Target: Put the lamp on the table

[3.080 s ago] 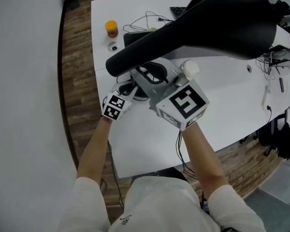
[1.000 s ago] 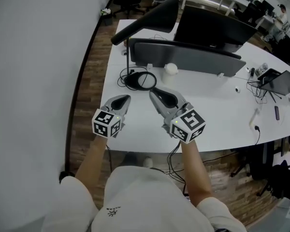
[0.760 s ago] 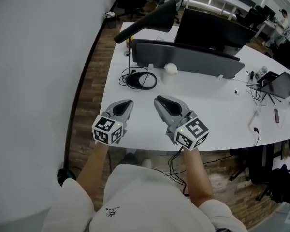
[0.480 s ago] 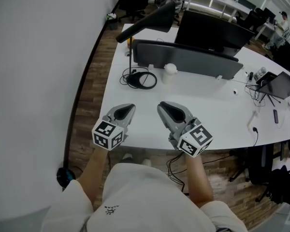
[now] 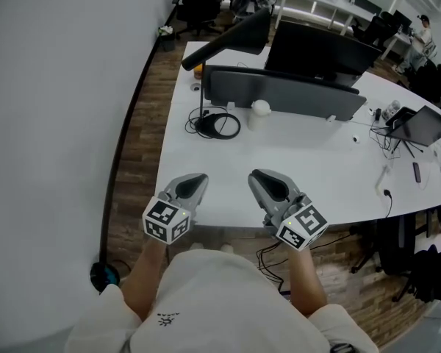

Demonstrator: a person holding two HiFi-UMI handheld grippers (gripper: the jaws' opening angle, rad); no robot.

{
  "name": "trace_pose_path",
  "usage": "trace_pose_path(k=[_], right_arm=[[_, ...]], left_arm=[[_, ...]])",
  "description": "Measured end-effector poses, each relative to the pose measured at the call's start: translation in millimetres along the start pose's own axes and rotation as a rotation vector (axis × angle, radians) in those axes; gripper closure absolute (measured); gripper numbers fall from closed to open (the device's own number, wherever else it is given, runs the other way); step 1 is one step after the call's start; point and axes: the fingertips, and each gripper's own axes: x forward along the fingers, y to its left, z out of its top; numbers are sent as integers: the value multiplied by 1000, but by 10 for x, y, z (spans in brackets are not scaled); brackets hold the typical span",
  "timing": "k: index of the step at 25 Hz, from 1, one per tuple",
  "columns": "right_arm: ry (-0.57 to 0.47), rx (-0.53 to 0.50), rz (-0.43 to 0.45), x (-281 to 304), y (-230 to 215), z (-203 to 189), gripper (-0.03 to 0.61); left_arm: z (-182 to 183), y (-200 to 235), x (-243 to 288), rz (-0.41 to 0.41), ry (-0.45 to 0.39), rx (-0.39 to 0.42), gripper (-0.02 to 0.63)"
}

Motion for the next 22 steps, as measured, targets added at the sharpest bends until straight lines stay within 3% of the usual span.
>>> trace_pose_path(k=[22], right_arm=[[-2,-30,-92,315,207,13,540]], left_arm=[[74,364,-202,-69,-18,25,620]])
